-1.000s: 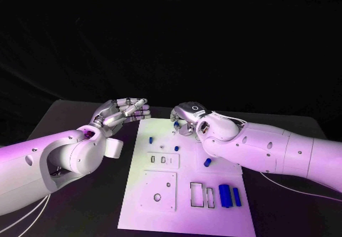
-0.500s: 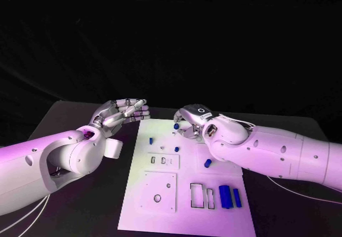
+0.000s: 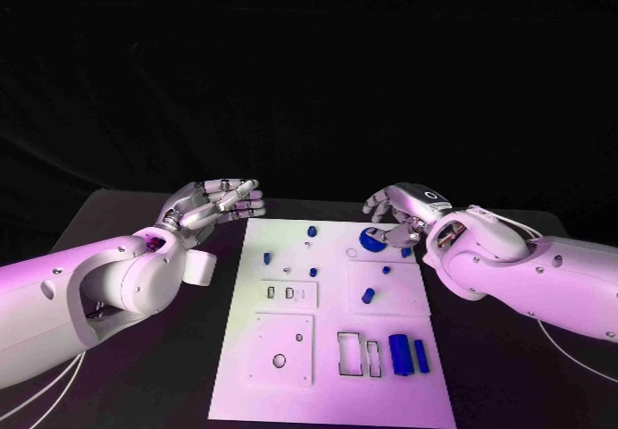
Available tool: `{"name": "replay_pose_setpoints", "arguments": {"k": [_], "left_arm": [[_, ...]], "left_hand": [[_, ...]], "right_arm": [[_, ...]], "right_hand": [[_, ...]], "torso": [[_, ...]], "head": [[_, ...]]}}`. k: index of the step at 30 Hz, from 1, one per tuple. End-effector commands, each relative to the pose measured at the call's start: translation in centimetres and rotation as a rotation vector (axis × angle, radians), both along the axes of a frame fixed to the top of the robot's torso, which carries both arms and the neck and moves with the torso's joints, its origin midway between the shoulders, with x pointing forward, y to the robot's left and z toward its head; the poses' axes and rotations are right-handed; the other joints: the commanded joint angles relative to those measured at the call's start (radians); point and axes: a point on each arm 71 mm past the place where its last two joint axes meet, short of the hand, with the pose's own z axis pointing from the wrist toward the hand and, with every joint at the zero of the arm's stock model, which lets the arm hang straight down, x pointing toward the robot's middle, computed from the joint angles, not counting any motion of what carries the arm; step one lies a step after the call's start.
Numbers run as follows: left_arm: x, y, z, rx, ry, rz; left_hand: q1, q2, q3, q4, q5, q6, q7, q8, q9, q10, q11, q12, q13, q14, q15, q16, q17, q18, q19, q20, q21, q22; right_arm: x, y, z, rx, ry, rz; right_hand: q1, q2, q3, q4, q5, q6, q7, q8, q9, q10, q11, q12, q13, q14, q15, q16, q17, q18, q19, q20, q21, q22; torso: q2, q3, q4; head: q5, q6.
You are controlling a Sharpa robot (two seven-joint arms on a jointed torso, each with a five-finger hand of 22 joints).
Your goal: Assemble the parts on the task board
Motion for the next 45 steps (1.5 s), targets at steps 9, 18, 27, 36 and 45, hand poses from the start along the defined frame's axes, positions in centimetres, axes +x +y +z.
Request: {"name": "replay_pose_setpoints", "arguments": {"k": [9, 18, 27, 36, 45], "left_arm": [[0.2, 0.1, 0.1, -0.012, -0.001, -0.011], [0.3, 0.1, 0.0, -0.011, 0.001, -0.011], [0.3, 0.1, 0.0, -0.011, 0.003, -0.013], [0.4, 0.1, -0.1, -0.01, 0.004, -0.011], [0.4, 0.1, -0.1, -0.009, 0.005, -0.011]], "left_hand": [[-0.011, 0.003, -0.009, -0.001, -0.005, -0.007, 0.023, -0.004, 0.0, -0.003, 0.008, -0.007, 0.0, -0.006, 0.0, -0.005, 0.002, 0.019, 0.0, 0.009, -0.005, -0.002], [-0.011, 0.003, -0.009, -0.001, -0.005, -0.007, 0.023, -0.004, 0.0, -0.003, 0.008, -0.007, 0.0, -0.006, 0.0, -0.005, 0.002, 0.019, 0.0, 0.009, -0.005, -0.002], [-0.01, 0.004, -0.01, -0.001, -0.004, -0.007, 0.022, -0.003, 0.0, -0.002, 0.008, -0.008, 0.0, -0.006, 0.0, -0.006, 0.002, 0.019, 0.0, 0.009, -0.006, -0.003], [-0.009, 0.005, -0.01, -0.001, -0.004, -0.007, 0.022, -0.003, 0.0, -0.002, 0.007, -0.008, 0.0, -0.006, 0.0, -0.006, 0.002, 0.019, 0.0, 0.009, -0.006, -0.003], [-0.009, 0.005, -0.01, -0.001, -0.004, -0.007, 0.022, -0.003, 0.0, -0.002, 0.007, -0.008, 0.0, -0.006, 0.0, -0.006, 0.002, 0.019, 0.0, 0.009, -0.006, -0.003]], "right_arm": [[0.7, -2.7, -1.3, 0.017, 0.203, -0.107], [1.9, -2.4, -2.3, 0.046, 0.28, -0.145], [2.3, -1.5, -2.7, 0.077, 0.298, -0.16], [2.3, -1.1, -3.1, 0.085, 0.317, -0.163], [2.4, -1.2, -3.3, 0.083, 0.329, -0.167]], "right_hand": [[0.205, 0.059, -0.452, 0.258, 0.065, -0.074, -0.037, 0.109, 0.005, -0.052, -0.046, 0.579, 0.513, 0.075, -0.043, 0.052, 0.125, -0.024, 0.05, -0.035, 0.042, 0.086], [0.219, 0.072, -0.466, 0.281, 0.08, -0.092, -0.034, 0.173, 0.015, 0.124, -0.043, 1.117, 1.027, 0.1, -0.038, 0.097, 0.244, -0.039, 0.088, -0.03, 0.103, 0.176], [0.224, 0.083, -0.445, 0.279, 0.106, -0.093, -0.032, 0.198, 0.014, 0.227, -0.041, 1.283, 1.207, 0.104, -0.036, 0.103, 0.262, -0.047, 0.111, -0.028, 0.136, 0.222], [0.221, 0.086, -0.437, 0.279, 0.111, -0.088, -0.034, 0.205, 0.014, 0.25, -0.042, 1.312, 1.24, 0.104, -0.037, 0.103, 0.262, -0.063, 0.148, -0.028, 0.193, 0.292], [0.231, 0.102, -0.394, 0.278, 0.113, -0.046, -0.042, 0.22, 0.012, 0.27, -0.049, 1.337, 1.271, 0.104, -0.042, 0.103, 0.262, -0.065, 0.153, -0.032, 0.205, 0.308]], "torso": [[-0.006, 0.0104, -0.0095], [0.0, 0.0127, -0.0015], [0.0, 0.013, -0.0006], [-0.001, 0.0125, -0.0023], [-0.002, 0.0116, -0.0021]], "head": [[0.002, -0.004], [0.0, -0.006], [0.006, -0.008], [0.009, -0.006], [0.008, -0.011]]}}
